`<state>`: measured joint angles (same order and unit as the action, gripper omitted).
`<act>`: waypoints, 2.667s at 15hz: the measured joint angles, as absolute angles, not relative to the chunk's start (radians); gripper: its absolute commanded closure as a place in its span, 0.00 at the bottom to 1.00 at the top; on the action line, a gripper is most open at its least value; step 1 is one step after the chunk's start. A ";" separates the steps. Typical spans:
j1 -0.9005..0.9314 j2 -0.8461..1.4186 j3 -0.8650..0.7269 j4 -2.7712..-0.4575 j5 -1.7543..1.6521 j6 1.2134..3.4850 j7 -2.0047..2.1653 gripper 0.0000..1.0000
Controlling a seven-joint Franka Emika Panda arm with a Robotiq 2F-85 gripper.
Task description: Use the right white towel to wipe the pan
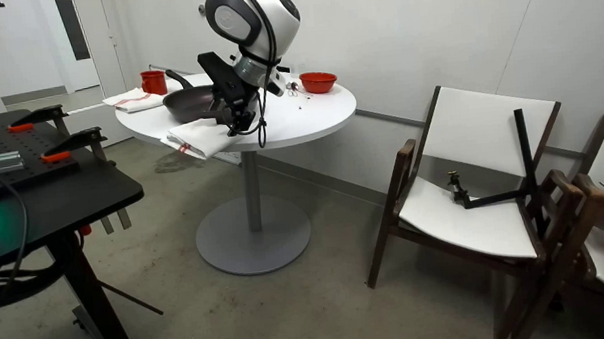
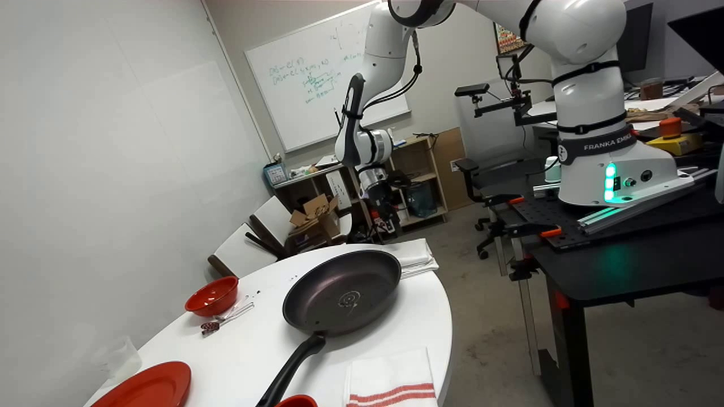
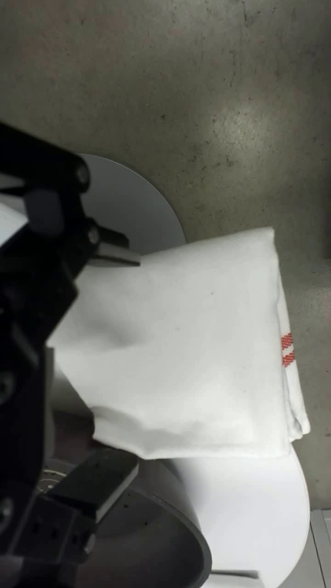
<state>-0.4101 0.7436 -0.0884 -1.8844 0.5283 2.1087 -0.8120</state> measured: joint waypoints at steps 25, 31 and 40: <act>-0.420 0.819 -0.059 -1.828 0.449 2.094 -0.784 0.93; -0.424 0.818 -0.058 -1.828 0.448 2.094 -0.784 0.98; -0.422 0.637 -0.058 -1.955 0.448 2.194 -0.785 0.98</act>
